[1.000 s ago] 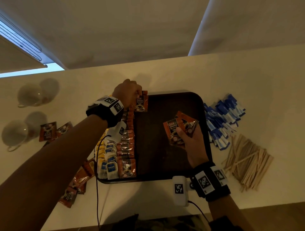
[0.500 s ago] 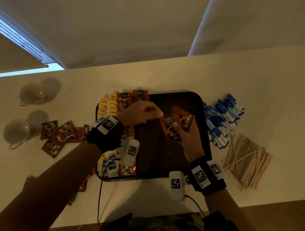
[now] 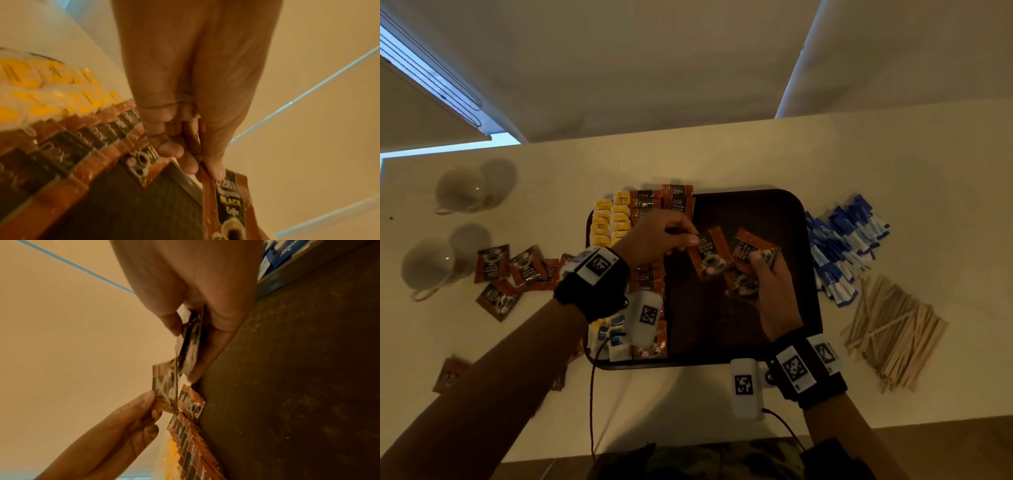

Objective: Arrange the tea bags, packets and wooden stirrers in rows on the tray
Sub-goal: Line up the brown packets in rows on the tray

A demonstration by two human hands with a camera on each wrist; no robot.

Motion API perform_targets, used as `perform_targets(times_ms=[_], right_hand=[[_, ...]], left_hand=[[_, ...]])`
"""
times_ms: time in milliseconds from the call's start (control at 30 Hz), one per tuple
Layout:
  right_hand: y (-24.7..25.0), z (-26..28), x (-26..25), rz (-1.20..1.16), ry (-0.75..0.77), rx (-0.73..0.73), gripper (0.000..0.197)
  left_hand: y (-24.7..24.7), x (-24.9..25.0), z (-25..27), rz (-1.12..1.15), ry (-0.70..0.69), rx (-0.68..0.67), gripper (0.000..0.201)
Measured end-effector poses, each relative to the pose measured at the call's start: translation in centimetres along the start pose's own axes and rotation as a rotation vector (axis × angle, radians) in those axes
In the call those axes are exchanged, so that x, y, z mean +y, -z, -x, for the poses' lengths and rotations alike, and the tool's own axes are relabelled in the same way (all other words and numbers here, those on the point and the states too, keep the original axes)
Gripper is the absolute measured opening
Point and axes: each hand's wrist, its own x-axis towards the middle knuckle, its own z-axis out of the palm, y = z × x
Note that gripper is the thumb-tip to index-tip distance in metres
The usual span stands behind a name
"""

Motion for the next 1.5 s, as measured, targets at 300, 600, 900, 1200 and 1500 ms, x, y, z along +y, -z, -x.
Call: perform_targets(times_ms=[300,600,900,1200,1500], right_hand=[[1.1,-0.4,0.3,0.099,0.017,0.070,0.024],[1.3,-0.7,0.3,0.121,0.020,0.068,0.024],[0.7,-0.8,0.2,0.118,0.008,0.049,0.018],[0.3,-0.6,-0.1,0.113,0.020,-0.003,0.024],[-0.7,0.1,0.5,0.196,0.058,-0.006,0.033]], left_hand=[[2.1,-1.8,-4.0,-0.400,0.058,0.122,0.008],[2.2,-2.3,-5.7,-0.615,0.090,0.225,0.006],[2.2,-2.6,-6.2,-0.591,0.125,0.280,0.009],[-1.1,1.1,-2.8,-0.133,0.039,0.135,0.029],[-4.5,0.7,-0.2,0.135,0.078,-0.015,0.015]])
